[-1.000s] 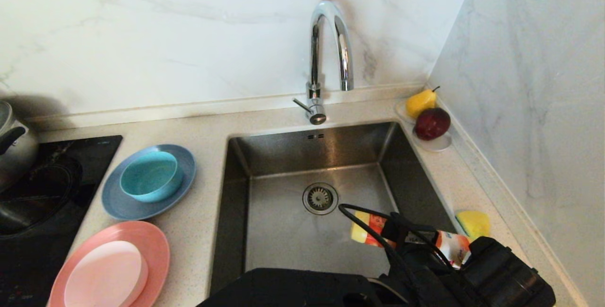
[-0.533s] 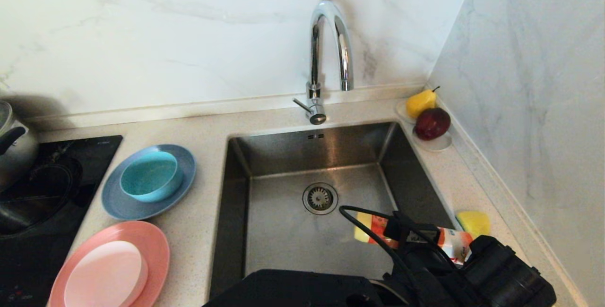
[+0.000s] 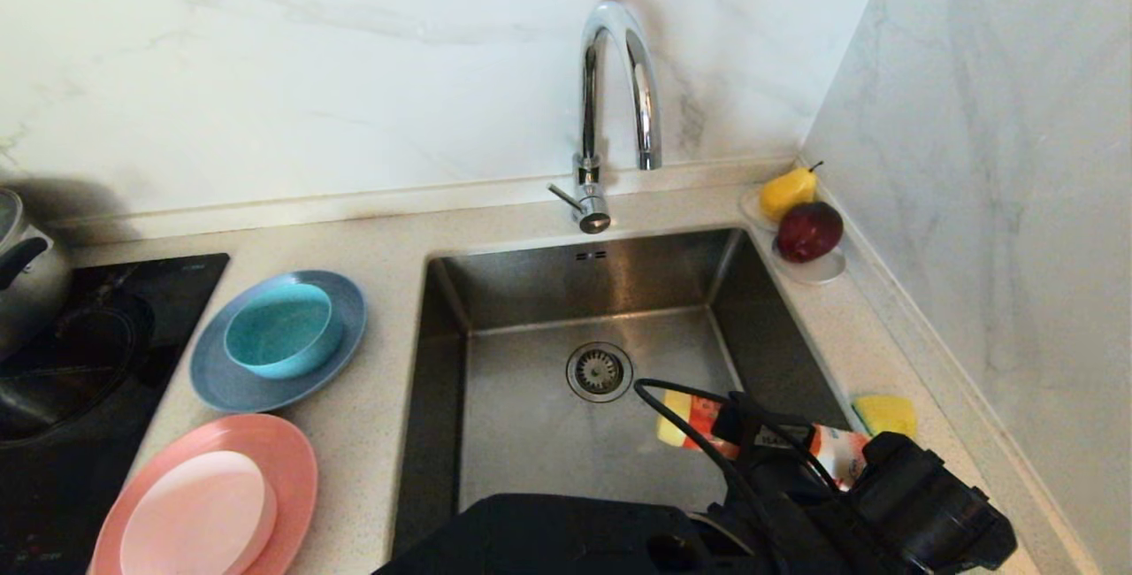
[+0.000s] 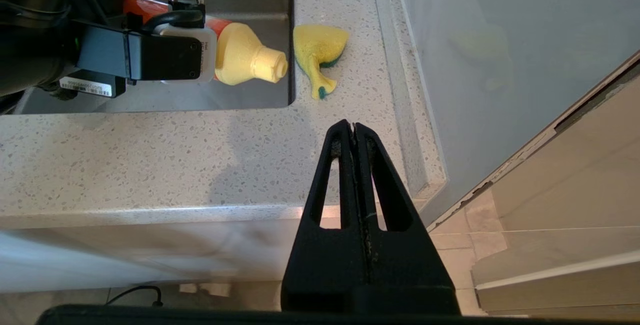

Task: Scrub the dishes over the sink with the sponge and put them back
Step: Squeeze it onto the sponge

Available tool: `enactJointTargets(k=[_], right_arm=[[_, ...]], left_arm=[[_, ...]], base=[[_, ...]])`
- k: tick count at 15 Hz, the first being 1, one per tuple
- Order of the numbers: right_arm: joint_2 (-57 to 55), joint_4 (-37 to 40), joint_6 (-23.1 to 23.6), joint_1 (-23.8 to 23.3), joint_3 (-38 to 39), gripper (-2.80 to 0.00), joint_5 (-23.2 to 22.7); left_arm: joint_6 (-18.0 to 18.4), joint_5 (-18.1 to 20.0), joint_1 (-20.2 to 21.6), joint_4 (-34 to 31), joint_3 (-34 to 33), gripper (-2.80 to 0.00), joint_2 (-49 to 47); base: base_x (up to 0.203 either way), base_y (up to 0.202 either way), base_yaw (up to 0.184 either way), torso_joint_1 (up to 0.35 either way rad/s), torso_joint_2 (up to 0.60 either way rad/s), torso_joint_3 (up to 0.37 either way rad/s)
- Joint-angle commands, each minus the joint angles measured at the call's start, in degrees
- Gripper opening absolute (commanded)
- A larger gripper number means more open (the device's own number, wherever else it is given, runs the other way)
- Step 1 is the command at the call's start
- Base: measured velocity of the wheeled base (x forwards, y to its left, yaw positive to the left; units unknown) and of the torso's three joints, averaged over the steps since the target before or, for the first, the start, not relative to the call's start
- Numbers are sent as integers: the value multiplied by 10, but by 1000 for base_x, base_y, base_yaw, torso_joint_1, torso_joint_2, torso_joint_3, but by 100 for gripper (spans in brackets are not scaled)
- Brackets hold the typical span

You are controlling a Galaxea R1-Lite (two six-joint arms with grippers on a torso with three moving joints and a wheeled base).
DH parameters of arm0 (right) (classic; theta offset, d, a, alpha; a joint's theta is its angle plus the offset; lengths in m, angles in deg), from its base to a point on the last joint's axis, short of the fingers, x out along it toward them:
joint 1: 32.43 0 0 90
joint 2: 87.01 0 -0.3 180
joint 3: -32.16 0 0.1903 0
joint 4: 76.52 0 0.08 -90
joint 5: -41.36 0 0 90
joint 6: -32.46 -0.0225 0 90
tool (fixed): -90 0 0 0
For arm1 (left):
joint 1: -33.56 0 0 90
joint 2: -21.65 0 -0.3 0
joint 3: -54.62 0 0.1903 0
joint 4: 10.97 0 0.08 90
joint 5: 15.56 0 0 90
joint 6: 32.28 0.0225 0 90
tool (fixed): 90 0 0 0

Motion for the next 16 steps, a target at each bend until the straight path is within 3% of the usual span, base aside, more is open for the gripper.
enactJointTargets(k=[1, 9, 16], right_arm=[[0, 0, 0, 0, 0, -280, 0], [0, 0, 0, 0, 0, -280, 0], [0, 0, 0, 0, 0, -280, 0]], left_arm=[[5, -4, 6, 9, 0, -280, -3], [10, -3, 25, 81, 0, -280, -24], [28, -1, 25, 84, 0, -280, -31]], base=[[0, 0, 0, 0, 0, 0], [0, 0, 0, 0, 0, 0], [0, 0, 0, 0, 0, 0]])
